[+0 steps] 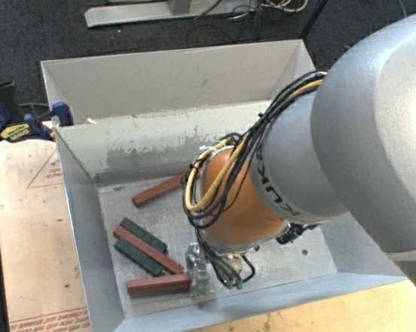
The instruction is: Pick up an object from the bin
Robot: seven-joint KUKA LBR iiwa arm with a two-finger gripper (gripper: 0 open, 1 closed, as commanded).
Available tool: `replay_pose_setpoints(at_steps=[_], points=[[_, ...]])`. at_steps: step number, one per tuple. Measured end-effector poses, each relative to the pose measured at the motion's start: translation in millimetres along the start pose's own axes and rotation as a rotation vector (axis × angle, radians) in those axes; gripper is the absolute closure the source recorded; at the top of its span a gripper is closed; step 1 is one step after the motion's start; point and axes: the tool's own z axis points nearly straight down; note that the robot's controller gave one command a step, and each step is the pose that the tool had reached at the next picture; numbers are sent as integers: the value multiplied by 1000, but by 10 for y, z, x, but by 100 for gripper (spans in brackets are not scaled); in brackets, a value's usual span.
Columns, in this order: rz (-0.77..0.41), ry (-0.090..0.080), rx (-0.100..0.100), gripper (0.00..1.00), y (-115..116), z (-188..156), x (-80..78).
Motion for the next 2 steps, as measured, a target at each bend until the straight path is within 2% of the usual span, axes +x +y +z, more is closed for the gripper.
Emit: replay_pose_setpoints(at_steps=[1, 2], points=[[0, 0, 0, 100, 0, 0, 0], [-171, 2, 2, 100, 73, 70, -246]])
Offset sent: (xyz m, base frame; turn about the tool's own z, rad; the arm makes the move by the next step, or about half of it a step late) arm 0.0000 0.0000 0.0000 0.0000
